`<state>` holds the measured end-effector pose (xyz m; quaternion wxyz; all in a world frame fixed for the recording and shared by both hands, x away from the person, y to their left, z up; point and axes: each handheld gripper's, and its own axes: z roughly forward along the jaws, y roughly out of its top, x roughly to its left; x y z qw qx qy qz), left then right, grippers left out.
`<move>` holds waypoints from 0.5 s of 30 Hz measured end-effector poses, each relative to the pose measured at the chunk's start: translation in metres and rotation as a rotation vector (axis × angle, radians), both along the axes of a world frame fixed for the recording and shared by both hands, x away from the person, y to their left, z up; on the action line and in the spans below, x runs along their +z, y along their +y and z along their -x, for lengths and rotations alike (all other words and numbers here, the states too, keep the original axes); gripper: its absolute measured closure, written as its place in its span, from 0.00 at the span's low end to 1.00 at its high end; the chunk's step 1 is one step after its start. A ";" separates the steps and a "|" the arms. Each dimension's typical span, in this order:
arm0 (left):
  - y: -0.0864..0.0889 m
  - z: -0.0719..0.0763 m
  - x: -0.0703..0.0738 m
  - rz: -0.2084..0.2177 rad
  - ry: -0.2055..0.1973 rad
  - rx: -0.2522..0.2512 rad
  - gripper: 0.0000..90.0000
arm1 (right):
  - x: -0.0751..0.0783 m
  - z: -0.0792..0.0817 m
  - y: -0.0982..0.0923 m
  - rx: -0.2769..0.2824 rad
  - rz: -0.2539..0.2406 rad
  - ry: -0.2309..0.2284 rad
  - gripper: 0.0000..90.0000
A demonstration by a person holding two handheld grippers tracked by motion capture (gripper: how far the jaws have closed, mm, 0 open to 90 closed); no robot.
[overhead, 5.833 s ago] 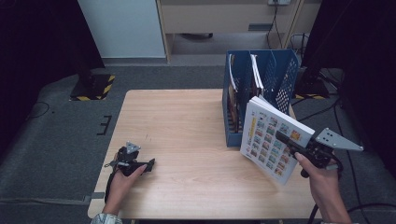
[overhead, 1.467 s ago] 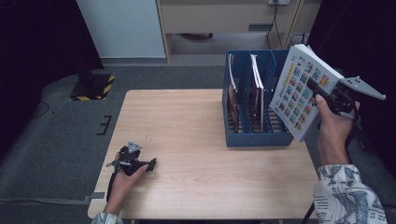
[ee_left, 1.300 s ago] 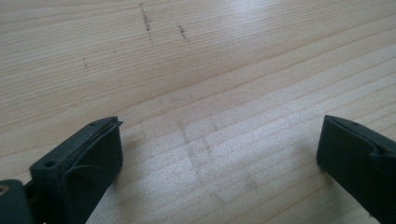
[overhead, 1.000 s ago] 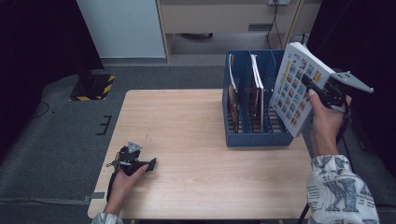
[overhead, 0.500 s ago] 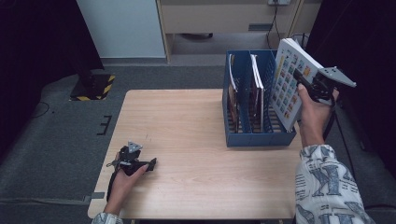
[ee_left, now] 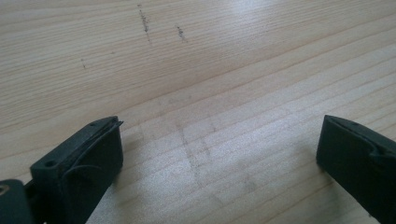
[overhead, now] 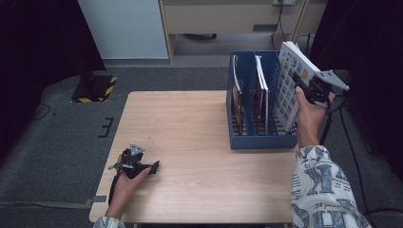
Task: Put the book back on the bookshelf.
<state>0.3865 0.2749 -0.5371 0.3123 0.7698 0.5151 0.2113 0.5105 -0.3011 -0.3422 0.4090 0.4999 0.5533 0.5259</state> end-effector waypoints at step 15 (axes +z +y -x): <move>0.000 0.000 0.000 0.000 -0.001 0.001 0.00 | -0.019 -0.007 -0.005 0.001 -0.013 0.010 0.82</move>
